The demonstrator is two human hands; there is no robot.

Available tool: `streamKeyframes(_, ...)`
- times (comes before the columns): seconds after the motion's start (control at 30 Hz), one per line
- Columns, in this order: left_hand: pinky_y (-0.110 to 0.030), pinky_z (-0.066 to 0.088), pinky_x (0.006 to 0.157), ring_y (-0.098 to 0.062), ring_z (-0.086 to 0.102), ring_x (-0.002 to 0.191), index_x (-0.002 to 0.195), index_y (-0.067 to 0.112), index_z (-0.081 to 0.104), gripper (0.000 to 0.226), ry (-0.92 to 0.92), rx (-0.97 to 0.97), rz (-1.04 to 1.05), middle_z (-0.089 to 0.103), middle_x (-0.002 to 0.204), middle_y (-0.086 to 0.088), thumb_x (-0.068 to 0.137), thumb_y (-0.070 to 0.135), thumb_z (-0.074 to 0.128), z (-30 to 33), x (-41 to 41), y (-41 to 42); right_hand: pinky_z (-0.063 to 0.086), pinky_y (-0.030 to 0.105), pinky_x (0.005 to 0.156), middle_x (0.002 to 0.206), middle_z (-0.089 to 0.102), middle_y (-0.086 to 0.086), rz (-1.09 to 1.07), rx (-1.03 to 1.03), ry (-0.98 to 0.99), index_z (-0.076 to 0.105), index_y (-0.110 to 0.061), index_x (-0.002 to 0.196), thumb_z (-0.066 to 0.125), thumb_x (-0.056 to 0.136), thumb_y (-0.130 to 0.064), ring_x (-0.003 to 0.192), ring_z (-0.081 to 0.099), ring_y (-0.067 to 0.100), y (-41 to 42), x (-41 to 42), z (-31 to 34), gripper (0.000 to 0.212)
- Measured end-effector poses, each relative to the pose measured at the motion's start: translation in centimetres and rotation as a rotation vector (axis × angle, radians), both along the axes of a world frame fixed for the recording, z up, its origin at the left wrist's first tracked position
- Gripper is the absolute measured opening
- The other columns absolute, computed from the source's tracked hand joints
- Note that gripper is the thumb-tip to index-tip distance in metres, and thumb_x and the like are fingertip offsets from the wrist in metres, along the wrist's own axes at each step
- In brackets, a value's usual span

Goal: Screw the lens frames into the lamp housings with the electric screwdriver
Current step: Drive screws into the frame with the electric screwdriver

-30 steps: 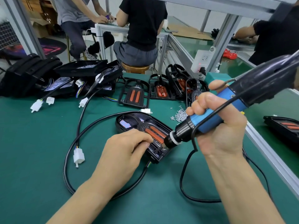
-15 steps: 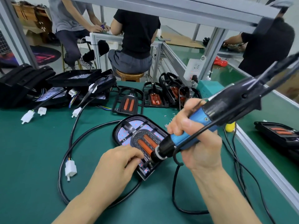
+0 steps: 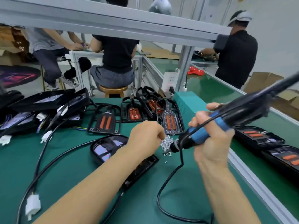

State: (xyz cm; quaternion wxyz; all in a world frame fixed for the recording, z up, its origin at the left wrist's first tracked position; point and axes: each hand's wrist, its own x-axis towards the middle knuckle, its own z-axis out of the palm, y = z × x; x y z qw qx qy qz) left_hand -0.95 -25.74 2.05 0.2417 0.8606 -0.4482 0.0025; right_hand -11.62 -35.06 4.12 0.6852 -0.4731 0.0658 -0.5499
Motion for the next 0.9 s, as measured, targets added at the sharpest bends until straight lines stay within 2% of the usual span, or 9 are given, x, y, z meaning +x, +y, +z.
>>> streamKeyframes(0.07, -0.029, 0.047, 0.071, -0.02, 0.064, 0.092, 0.089, 0.023, 0.073, 0.023, 0.028, 0.114, 0.006, 0.07, 0.093, 0.004, 0.083, 0.004, 0.06, -0.7, 0.7, -2.1, 0.044, 0.027, 0.057, 0.059, 0.055, 0.003, -0.032, -0.004, 0.03, 0.058, -0.018, 0.082, 0.063, 0.066, 0.001, 0.054, 0.051, 0.021, -0.4, 0.5, -0.5, 0.026)
streamKeyframes(0.13, -0.034, 0.052, 0.077, -0.024, 0.064, 0.094, 0.087, 0.019, 0.073, 0.024, 0.04, 0.206, 0.023, 0.071, 0.097, -0.001, 0.081, 0.001, 0.059, -1.5, 1.3, -3.4, 0.044, 0.028, 0.057, 0.062, 0.054, 0.005, -0.048, 0.018, 0.049, 0.062, -0.022, 0.079, 0.065, 0.065, 0.0, 0.057, 0.051, 0.022, -1.0, 0.8, -0.9, 0.026)
streamKeyframes(0.23, -0.038, 0.053, 0.081, -0.028, 0.064, 0.094, 0.09, 0.013, 0.072, 0.024, 0.024, 0.284, 0.05, 0.069, 0.1, -0.006, 0.081, 0.0, 0.054, -2.4, 1.8, -4.0, 0.046, 0.026, 0.054, 0.06, 0.057, 0.001, -0.036, 0.041, 0.07, 0.065, -0.027, 0.074, 0.066, 0.065, -0.001, 0.054, 0.054, 0.018, -1.5, 1.1, -1.4, 0.027)
streamKeyframes(0.4, -0.032, 0.053, 0.077, -0.027, 0.064, 0.093, 0.092, 0.017, 0.072, 0.025, -0.051, 0.319, 0.075, 0.07, 0.1, -0.004, 0.081, 0.003, 0.054, -3.2, 1.5, -4.4, 0.047, 0.024, 0.053, 0.059, 0.059, 0.0, -0.016, 0.074, 0.08, 0.067, -0.026, 0.072, 0.067, 0.064, -0.001, 0.052, 0.055, 0.015, -1.9, 1.6, -1.7, 0.026)
streamKeyframes(0.57, -0.028, 0.047, 0.072, -0.023, 0.064, 0.094, 0.09, 0.025, 0.073, 0.03, -0.065, 0.34, 0.075, 0.07, 0.1, 0.003, 0.079, 0.003, 0.056, -3.1, 1.6, -4.1, 0.048, 0.028, 0.057, 0.064, 0.057, 0.004, -0.005, 0.05, 0.101, 0.069, -0.028, 0.068, 0.07, 0.061, -0.002, 0.058, 0.053, 0.02, -1.8, 1.8, -1.6, 0.027)
streamKeyframes(0.7, -0.027, 0.047, 0.079, -0.017, 0.063, 0.098, 0.098, 0.031, 0.072, 0.036, -0.035, 0.282, 0.069, 0.07, 0.102, 0.008, 0.079, 0.004, 0.056, -2.1, 2.3, -3.5, 0.048, 0.029, 0.057, 0.061, 0.058, 0.0, 0.01, 0.057, 0.096, 0.069, -0.029, 0.069, 0.069, 0.062, -0.001, 0.056, 0.055, 0.017, -1.9, 1.4, -1.7, 0.029)
streamKeyframes(0.77, -0.03, 0.049, 0.086, -0.015, 0.064, 0.094, 0.092, 0.03, 0.073, 0.031, -0.005, 0.253, 0.107, 0.07, 0.097, 0.01, 0.08, 0.005, 0.058, -1.4, 3.2, -2.9, 0.048, 0.028, 0.056, 0.059, 0.06, -0.002, 0.021, 0.058, 0.079, 0.069, -0.03, 0.07, 0.071, 0.061, -0.003, 0.054, 0.056, 0.015, -2.0, 1.2, -1.7, 0.029)
streamKeyframes(0.83, -0.034, 0.043, 0.096, -0.015, 0.064, 0.095, 0.085, 0.03, 0.073, 0.023, -0.014, 0.301, 0.123, 0.071, 0.094, 0.01, 0.082, 0.009, 0.063, -1.3, 4.0, -2.3, 0.047, 0.025, 0.053, 0.057, 0.059, -0.002, 0.044, 0.058, 0.05, 0.068, -0.03, 0.071, 0.073, 0.057, -0.007, 0.051, 0.055, 0.014, -1.9, 1.1, -1.5, 0.027)
streamKeyframes(0.9, -0.035, 0.036, 0.1, -0.015, 0.063, 0.096, 0.079, 0.03, 0.071, 0.015, -0.014, 0.362, 0.127, 0.071, 0.091, 0.01, 0.081, 0.015, 0.068, -1.5, 4.1, -1.8, 0.045, 0.024, 0.052, 0.056, 0.058, -0.003, 0.062, 0.072, 0.022, 0.065, -0.027, 0.072, 0.07, 0.06, -0.003, 0.05, 0.053, 0.015, -1.8, 1.2, -1.3, 0.027)
